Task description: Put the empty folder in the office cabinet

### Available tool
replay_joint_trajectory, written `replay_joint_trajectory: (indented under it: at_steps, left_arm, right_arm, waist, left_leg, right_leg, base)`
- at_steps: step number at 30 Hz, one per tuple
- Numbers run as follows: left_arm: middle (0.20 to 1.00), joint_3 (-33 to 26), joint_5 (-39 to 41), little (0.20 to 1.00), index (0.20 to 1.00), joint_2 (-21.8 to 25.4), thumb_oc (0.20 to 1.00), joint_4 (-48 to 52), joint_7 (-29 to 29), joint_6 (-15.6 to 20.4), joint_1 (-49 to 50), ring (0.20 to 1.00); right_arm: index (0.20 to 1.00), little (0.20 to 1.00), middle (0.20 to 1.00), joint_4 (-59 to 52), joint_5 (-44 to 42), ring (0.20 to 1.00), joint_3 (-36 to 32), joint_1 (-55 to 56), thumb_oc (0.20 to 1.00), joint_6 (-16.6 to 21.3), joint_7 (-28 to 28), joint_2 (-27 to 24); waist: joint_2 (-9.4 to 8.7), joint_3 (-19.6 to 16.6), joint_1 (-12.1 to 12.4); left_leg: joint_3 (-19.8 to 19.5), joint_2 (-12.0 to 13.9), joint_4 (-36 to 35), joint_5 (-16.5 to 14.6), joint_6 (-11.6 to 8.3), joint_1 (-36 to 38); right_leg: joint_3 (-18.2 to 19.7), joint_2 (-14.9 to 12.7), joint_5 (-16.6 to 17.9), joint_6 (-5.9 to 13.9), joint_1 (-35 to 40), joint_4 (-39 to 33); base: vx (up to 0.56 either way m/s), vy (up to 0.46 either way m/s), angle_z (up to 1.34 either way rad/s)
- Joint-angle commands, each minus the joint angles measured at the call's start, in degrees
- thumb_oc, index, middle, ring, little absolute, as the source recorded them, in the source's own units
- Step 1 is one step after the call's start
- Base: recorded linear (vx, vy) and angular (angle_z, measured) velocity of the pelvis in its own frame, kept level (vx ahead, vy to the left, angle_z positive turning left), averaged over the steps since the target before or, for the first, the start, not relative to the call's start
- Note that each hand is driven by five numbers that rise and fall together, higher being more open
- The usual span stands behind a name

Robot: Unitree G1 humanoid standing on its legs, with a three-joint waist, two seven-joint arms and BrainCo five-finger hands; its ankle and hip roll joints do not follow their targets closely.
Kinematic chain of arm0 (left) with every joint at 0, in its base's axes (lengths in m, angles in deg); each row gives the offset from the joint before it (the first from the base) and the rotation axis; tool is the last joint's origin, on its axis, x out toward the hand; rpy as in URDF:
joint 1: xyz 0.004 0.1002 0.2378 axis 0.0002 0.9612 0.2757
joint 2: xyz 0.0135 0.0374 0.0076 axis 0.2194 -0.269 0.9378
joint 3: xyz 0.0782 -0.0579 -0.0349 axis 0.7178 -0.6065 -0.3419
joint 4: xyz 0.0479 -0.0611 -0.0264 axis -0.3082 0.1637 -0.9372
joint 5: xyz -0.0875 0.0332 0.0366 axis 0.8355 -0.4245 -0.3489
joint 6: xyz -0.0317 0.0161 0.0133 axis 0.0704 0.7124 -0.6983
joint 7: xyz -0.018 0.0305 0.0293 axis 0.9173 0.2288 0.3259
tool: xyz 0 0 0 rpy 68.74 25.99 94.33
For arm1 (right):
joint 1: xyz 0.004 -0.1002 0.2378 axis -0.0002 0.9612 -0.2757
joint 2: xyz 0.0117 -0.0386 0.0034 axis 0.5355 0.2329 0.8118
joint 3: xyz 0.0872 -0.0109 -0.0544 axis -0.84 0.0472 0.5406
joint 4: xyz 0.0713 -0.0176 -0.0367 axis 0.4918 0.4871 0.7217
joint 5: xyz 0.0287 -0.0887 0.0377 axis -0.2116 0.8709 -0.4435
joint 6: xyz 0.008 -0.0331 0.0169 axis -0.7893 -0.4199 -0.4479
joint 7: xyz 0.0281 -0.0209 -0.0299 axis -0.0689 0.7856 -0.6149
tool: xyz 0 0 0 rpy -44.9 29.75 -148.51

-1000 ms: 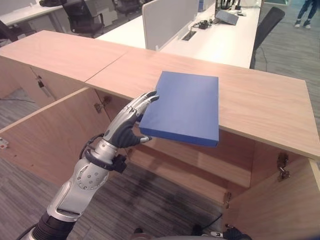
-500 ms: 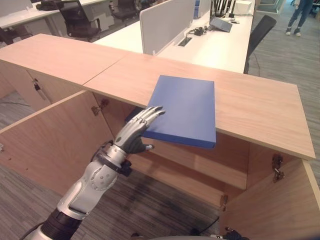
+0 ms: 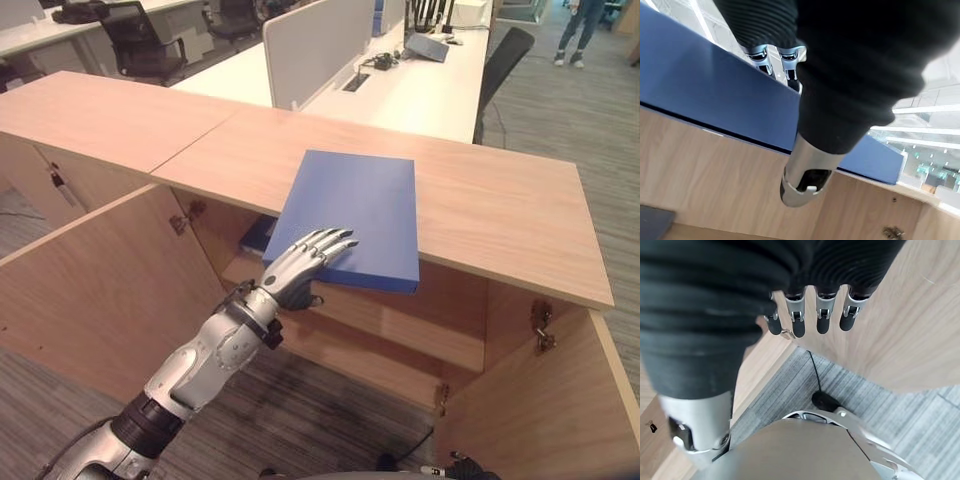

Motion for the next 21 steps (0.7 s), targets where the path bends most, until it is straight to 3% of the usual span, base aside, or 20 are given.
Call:
replay_joint_trajectory:
  at_steps: [1,21]
  left_arm:
    - [1.0,0.7,-3.5,1.0,1.0,0.3,1.0,0.1,3.5,1.9,-7.6,1.0]
    - [1.0,5.2,-15.3,1.0,1.0,-2.1,1.0,-8.6,10.8,-0.8,-16.6,1.0]
  right_arm:
    - [1.0,1.0,1.0,2.2,1.9,1.0,2.3,-3.0,1.0,0.0,1.2,-0.1]
    - [1.0,1.0,1.0,3.3,1.3,1.0,2.5,-4.0,1.0,0.4,2.2,-0.8]
  waist:
    - [-3.45,1.6,-0.9]
    - [-3.57,1.3,-1.5]
  left_leg:
    - [0.3,-0.1,3.1,-0.7,-2.19,-0.3]
    - [0.3,0.3,4.1,-1.2,-2.65,-0.5]
  right_leg:
    - [-1.2,2.7,-6.6,-1.69,4.7,0.4]
    - [-0.7,2.8,-6.7,-1.97,5.2,0.4]
  base:
    - [0.0,-0.006,-0.04]
    - [0.0,0.0,0.0]
